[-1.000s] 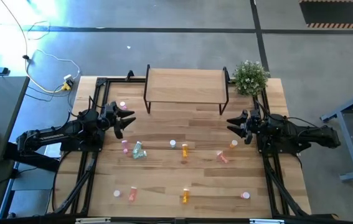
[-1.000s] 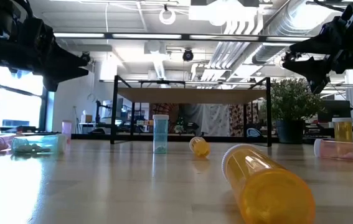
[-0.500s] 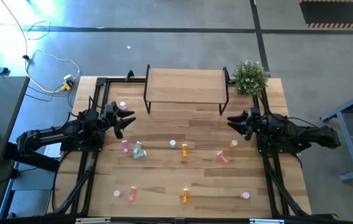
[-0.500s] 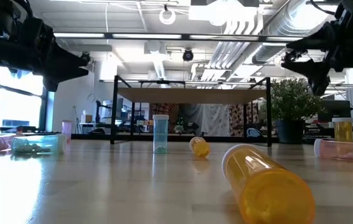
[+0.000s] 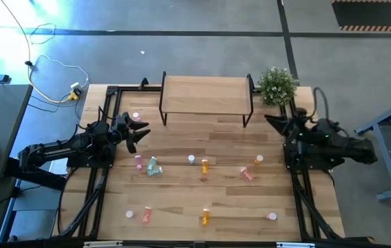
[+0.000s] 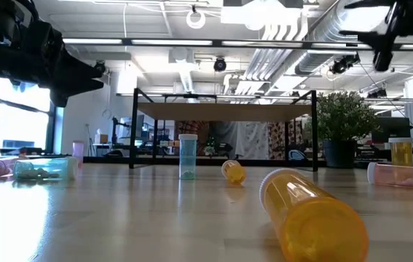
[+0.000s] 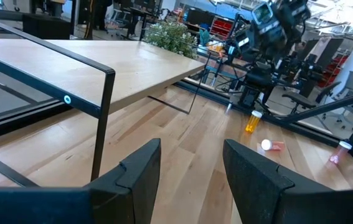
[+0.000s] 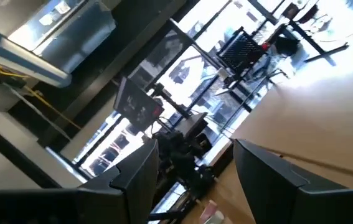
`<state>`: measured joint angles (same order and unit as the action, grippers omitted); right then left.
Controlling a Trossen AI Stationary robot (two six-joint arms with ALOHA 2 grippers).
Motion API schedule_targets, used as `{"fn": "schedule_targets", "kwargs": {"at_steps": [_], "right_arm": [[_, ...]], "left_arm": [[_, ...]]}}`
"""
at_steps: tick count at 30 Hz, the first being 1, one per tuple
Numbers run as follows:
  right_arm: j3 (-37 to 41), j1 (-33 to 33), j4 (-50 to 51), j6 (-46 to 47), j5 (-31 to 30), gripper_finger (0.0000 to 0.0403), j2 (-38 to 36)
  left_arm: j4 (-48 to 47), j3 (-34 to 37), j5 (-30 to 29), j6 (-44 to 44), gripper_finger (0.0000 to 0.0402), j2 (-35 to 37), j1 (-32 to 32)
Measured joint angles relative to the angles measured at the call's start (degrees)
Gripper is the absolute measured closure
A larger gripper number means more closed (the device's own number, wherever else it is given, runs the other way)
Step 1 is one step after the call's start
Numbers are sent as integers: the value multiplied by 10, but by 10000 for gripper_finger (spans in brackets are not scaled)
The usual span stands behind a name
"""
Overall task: Pick and place medicine bottles onto shelf by color
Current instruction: Put the top right orange pill bottle on the shelf
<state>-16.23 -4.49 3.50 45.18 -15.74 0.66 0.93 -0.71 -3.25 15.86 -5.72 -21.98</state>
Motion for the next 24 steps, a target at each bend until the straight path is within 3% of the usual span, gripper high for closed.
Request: {"fn": "schedule_targets", "kwargs": {"at_steps": [5,10,17,24], "right_arm": [[-121,0,179,28,-36,201,36],[-227,0,339,96,-27,201,120],[-321,0,514,159,52,201,264],[-320,0,586,180,139,201,380]], "left_arm": [[0,0,0,30,236,0,0],[0,0,0,78,236,0,0],[0,0,0,110,236,0,0],[0,0,13,111,236,0,0]]}}
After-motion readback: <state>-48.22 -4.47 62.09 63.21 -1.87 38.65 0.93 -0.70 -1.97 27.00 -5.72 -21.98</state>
